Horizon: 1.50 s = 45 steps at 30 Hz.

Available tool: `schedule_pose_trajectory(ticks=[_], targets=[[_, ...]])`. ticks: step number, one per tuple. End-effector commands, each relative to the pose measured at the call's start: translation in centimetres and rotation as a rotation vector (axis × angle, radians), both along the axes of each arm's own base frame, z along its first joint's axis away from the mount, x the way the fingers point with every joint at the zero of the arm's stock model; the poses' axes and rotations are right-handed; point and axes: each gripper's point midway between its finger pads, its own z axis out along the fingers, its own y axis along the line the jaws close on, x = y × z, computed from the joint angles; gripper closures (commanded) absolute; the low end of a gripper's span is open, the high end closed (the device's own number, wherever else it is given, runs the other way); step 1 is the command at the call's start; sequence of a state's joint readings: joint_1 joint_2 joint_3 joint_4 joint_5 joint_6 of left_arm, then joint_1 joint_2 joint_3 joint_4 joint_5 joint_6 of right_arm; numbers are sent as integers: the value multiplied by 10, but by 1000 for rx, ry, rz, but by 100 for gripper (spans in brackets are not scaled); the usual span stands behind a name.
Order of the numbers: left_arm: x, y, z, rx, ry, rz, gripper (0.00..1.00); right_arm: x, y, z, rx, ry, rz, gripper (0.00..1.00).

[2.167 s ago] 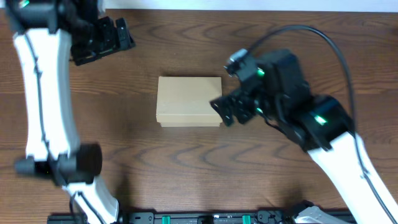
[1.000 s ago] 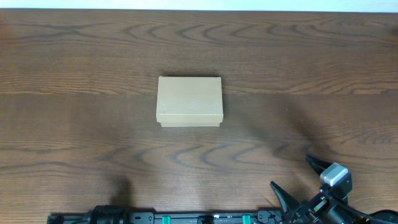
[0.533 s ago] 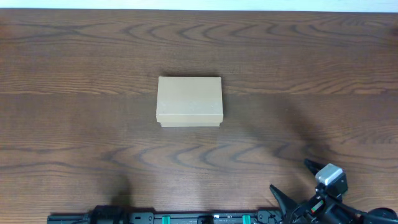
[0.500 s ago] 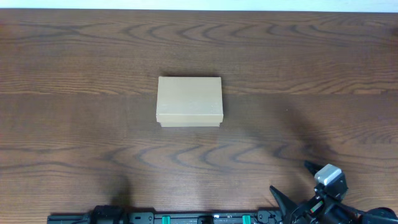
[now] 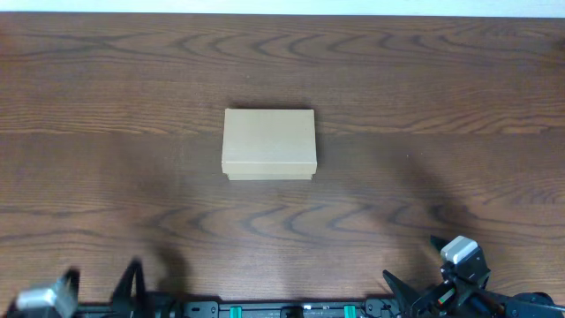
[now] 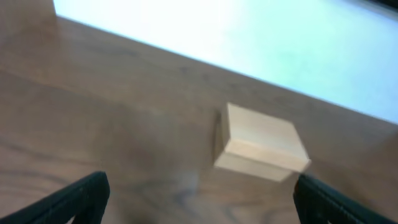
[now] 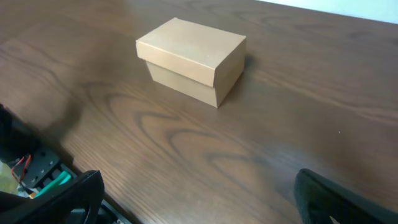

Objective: Pack container

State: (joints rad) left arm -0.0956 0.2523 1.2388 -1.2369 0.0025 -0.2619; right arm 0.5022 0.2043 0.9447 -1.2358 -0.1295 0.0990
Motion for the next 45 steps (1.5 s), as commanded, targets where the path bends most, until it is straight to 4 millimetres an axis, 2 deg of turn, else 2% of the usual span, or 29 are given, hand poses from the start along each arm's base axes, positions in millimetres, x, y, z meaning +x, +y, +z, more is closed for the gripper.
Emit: schedule_pose_trajectory(ticks=[1, 5, 8, 12, 16, 28, 31, 45], targets=[[48, 2, -38, 31, 51, 34, 5, 1, -2, -1, 6, 1, -16, 1], [102, -4, -81, 29, 37, 28, 4, 1, -2, -1, 6, 1, -16, 1], [128, -6, -117, 31, 37, 34, 4, 1, -2, -1, 6, 1, -15, 1], [147, 0, -167, 46, 64, 76, 5, 1, -2, -1, 6, 1, -16, 1], [148, 6, -194, 56, 67, 111, 4, 1, -2, -1, 6, 1, -16, 1], [141, 33, -236, 93, 93, 249, 5, 1, -2, -1, 6, 1, -16, 1], [140, 41, -234, 117, 88, 285, 4, 1, -2, -1, 6, 1, -15, 1], [140, 40, -234, 116, 88, 281, 4, 1, -2, -1, 6, 1, -16, 1]])
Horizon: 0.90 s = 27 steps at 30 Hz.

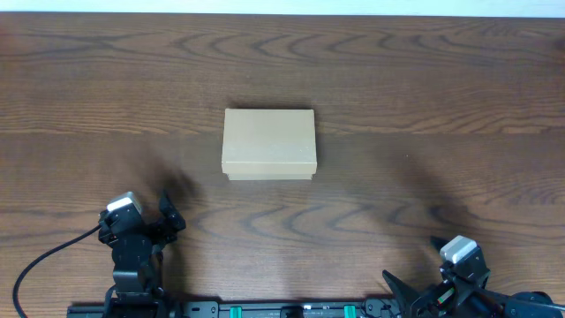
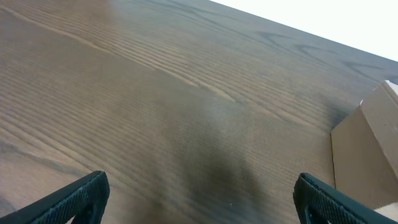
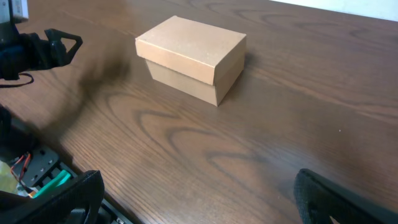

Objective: Pack container

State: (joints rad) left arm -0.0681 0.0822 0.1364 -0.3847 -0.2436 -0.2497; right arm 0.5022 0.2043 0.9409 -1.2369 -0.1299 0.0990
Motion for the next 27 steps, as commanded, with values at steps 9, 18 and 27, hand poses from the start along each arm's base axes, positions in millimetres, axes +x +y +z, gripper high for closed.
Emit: schedule_pose_trajectory(ticks=[9, 18, 27], targets=[[-1, 5, -8, 26, 17, 21, 5, 1, -2, 1, 8, -4, -16, 1], [-1, 5, -8, 26, 17, 21, 5, 56, -22, 11, -86, -204, -221, 1], [-1, 5, -8, 26, 17, 22, 5, 97, -50, -87, -166, -115, -433, 1]])
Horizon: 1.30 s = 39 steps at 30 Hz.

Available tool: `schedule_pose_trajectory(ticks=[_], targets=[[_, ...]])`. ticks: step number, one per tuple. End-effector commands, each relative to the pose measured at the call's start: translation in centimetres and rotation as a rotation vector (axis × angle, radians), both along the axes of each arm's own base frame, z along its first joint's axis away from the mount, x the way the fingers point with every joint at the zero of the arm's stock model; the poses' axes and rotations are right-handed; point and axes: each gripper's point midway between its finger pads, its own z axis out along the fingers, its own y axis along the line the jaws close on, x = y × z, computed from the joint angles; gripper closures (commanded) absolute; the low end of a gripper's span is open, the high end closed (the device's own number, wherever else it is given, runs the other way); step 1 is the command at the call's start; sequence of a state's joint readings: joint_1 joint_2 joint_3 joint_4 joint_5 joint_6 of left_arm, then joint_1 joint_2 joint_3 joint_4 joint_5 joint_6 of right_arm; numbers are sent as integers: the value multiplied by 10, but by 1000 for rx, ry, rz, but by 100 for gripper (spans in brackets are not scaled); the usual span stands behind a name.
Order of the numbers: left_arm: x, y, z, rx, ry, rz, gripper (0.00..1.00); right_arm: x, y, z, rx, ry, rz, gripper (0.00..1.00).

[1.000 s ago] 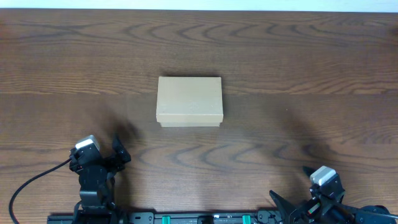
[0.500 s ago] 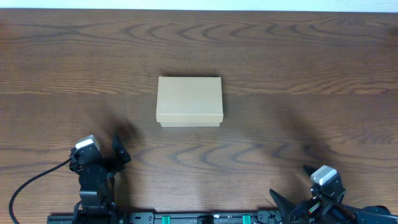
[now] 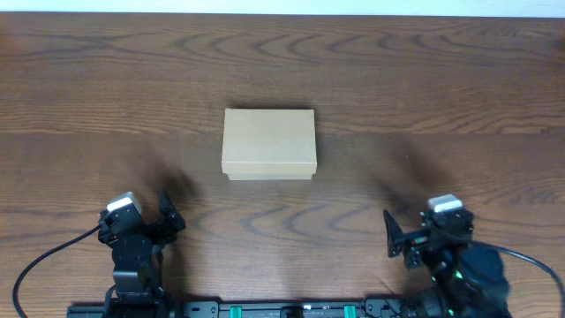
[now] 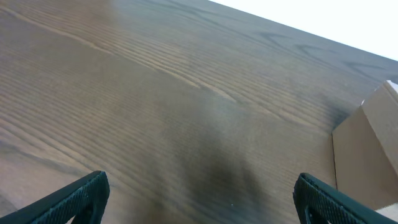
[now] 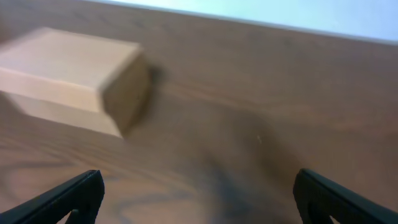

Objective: Pack container

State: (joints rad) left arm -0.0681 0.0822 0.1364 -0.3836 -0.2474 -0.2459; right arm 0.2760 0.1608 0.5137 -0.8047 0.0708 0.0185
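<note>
A closed tan cardboard box (image 3: 268, 144) sits in the middle of the wooden table. My left gripper (image 3: 141, 225) stands near the front left, open and empty; in its wrist view only the box's corner (image 4: 367, 155) shows at the right edge. My right gripper (image 3: 424, 238) stands near the front right, open with nothing between its fingers. The right wrist view is blurred and shows the box (image 5: 74, 78) at upper left.
The dark wooden table (image 3: 441, 97) stretches all around the box. A black rail with green fittings (image 3: 282, 309) runs along the front edge between the arm bases.
My right gripper has come away from the front edge onto the table and turned, so the box now shows at upper left in its blurred wrist view. The left gripper and box have not moved.
Both grippers were low at the table's front edge, open, with the box in the middle. Then the left gripper stood out over the front left of the table. Now the right gripper stands over the front right as well.
</note>
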Motion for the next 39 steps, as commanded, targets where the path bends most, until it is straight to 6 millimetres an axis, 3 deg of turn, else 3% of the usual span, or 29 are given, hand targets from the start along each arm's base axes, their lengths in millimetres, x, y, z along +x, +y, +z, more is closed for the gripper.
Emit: schedule_pose_trajectory(ticks=[1, 13, 39], targets=[[-1, 4, -9, 21, 17, 19, 5, 3, -16, -27, -27, 4, -80, 1], [-1, 4, -9, 21, 17, 19, 4, 4, -28, -116, 83, 166, -223, 1], [-1, 4, -9, 21, 17, 19, 5, 5, -28, -115, 84, 158, -223, 1]])
